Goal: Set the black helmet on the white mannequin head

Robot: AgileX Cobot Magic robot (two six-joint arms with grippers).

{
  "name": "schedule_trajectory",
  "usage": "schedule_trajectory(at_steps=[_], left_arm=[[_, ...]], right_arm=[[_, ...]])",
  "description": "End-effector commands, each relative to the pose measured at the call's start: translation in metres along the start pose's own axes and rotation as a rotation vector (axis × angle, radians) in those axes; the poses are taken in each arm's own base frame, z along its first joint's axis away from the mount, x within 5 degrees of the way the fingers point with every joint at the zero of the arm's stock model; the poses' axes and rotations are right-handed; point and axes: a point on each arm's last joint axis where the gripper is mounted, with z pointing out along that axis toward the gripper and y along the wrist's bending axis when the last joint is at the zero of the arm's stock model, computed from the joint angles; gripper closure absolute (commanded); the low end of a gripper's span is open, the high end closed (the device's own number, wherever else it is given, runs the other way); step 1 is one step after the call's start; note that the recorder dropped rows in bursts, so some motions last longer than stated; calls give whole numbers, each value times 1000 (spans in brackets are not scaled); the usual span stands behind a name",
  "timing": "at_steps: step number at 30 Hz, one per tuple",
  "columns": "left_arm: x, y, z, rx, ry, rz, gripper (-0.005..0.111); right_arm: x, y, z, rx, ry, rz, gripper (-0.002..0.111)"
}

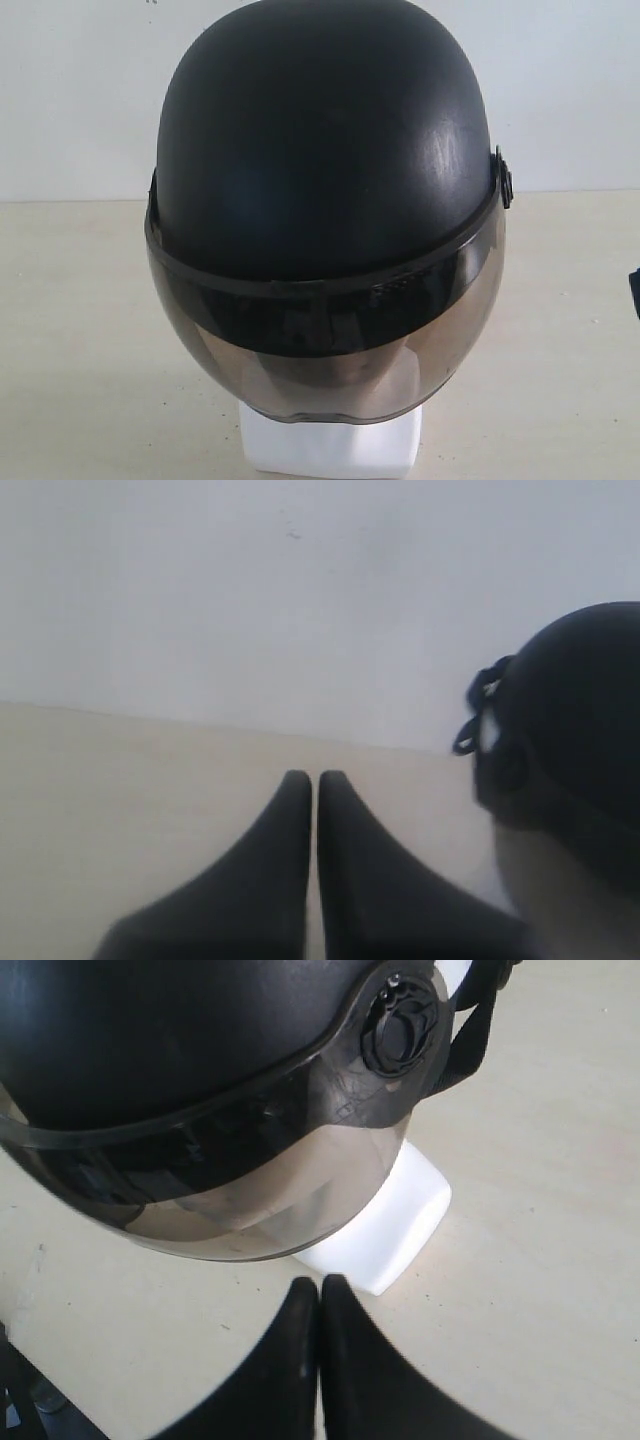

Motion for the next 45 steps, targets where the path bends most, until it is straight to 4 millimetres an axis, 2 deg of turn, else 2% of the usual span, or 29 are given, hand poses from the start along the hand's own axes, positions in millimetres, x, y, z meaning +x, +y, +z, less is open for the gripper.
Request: schedule_trajectory(at_steps=[1, 5, 11, 14, 20, 25, 45], left_arm=[[34, -5, 36, 143, -81, -136, 102], [73, 3, 63, 149, -83, -209, 102], [120, 18, 78, 71, -71, -142, 102], [135, 25, 82, 9, -48, -123, 102], [134, 28, 82, -36, -70, -55, 102], [146, 31, 82, -61, 64, 104, 102], [150, 30, 82, -48, 106, 103, 102]], right_arm=[[1, 0, 0, 2, 2, -5, 109], [1, 0, 0, 2, 2, -5, 109], [1, 0, 0, 2, 2, -5, 109], [2, 0, 0, 2, 7, -6, 109], [2, 0, 0, 1, 6, -5, 109], [2, 0, 0, 1, 6, -5, 109], [2, 0, 0, 1, 8, -5, 109]])
